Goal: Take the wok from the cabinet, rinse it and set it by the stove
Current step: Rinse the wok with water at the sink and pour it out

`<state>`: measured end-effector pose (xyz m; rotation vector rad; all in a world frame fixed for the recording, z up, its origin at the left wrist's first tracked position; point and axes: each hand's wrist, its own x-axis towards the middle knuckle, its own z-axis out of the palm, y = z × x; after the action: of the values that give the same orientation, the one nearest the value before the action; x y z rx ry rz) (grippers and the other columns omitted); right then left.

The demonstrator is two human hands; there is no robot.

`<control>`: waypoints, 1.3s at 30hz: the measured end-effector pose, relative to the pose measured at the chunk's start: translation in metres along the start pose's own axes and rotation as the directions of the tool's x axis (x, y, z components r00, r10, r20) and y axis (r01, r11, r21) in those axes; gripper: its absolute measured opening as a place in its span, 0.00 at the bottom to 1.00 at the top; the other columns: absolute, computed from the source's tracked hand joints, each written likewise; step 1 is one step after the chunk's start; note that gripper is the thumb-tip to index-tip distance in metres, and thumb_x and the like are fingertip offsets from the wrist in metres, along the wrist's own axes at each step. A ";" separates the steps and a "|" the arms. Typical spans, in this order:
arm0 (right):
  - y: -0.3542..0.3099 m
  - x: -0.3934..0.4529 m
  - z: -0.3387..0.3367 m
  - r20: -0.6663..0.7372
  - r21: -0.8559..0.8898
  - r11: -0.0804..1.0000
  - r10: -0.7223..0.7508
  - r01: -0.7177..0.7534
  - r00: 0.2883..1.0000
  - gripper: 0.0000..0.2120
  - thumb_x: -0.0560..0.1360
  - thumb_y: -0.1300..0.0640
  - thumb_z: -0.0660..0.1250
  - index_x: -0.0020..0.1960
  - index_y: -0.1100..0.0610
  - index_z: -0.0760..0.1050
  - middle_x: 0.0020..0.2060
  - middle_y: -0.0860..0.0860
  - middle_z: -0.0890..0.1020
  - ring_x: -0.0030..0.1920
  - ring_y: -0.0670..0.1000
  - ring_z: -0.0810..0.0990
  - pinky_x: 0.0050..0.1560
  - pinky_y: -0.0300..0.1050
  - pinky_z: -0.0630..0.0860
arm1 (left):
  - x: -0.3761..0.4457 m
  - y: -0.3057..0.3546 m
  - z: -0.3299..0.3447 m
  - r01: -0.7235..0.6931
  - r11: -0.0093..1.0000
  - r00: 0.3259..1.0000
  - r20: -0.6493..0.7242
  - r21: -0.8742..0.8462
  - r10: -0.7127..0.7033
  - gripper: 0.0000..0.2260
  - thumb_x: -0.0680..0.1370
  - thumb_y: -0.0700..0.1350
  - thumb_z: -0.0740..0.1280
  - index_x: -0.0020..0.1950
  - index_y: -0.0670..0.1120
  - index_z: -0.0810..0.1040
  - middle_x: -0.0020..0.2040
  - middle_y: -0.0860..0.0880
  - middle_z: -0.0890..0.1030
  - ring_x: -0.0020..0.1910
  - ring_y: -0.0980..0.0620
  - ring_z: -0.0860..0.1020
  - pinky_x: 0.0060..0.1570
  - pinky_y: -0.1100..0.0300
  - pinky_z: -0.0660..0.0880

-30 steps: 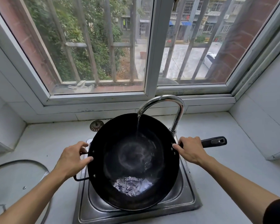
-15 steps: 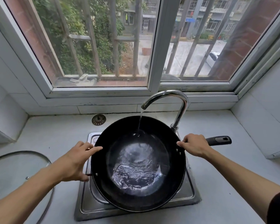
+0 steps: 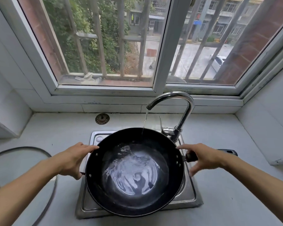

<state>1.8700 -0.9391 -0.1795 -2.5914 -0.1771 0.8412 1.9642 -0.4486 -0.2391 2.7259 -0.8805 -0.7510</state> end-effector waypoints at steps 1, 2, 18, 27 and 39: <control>0.000 -0.002 0.003 -0.020 -0.069 0.998 -0.006 0.005 1.000 0.43 0.61 0.49 0.82 0.68 0.33 0.62 0.39 0.41 0.76 0.40 0.37 0.76 0.47 0.35 0.72 | 0.002 -0.001 0.003 0.003 1.000 1.000 0.006 -0.012 -0.003 0.51 0.54 0.54 0.71 0.75 0.60 0.54 0.55 0.62 0.70 0.54 0.57 0.65 0.54 0.61 0.72; 0.000 -0.003 0.005 -0.065 -0.126 0.992 -0.019 0.011 0.998 0.40 0.65 0.55 0.79 0.68 0.33 0.63 0.39 0.39 0.76 0.41 0.37 0.75 0.47 0.35 0.72 | 0.004 0.000 0.005 0.008 1.000 1.000 0.012 -0.022 -0.008 0.50 0.54 0.54 0.71 0.75 0.61 0.55 0.55 0.59 0.71 0.54 0.57 0.66 0.54 0.61 0.73; 0.006 -0.065 -0.048 -0.365 -0.412 0.901 -0.030 -0.133 0.931 0.31 0.74 0.59 0.66 0.69 0.34 0.65 0.38 0.41 0.72 0.43 0.46 0.72 0.43 0.43 0.72 | 0.074 0.060 0.020 -0.183 0.974 0.978 -0.128 -0.134 0.166 0.45 0.54 0.51 0.73 0.70 0.58 0.64 0.62 0.60 0.72 0.61 0.54 0.69 0.63 0.54 0.69; -0.001 -0.088 -0.026 -0.470 -0.441 0.878 -0.047 -0.188 0.881 0.29 0.76 0.57 0.65 0.71 0.35 0.62 0.48 0.47 0.79 0.46 0.56 0.77 0.40 0.47 0.70 | 0.106 0.068 0.023 -0.131 0.985 0.979 -0.174 -0.111 0.110 0.47 0.51 0.52 0.73 0.70 0.57 0.62 0.59 0.61 0.70 0.59 0.53 0.68 0.60 0.55 0.71; 0.000 -0.093 0.012 -0.642 -0.392 0.886 -0.069 -0.249 0.764 0.40 0.61 0.62 0.80 0.68 0.44 0.69 0.35 0.47 0.78 0.29 0.53 0.70 0.30 0.44 0.66 | 0.122 0.069 0.004 -0.148 0.983 0.918 -0.355 0.112 0.179 0.43 0.58 0.46 0.77 0.70 0.41 0.65 0.61 0.44 0.76 0.59 0.41 0.72 0.58 0.52 0.73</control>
<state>1.7872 -0.9577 -0.1387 -3.1880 -0.0409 -0.1487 2.0126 -0.5766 -0.2711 2.6867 -1.0488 -0.1684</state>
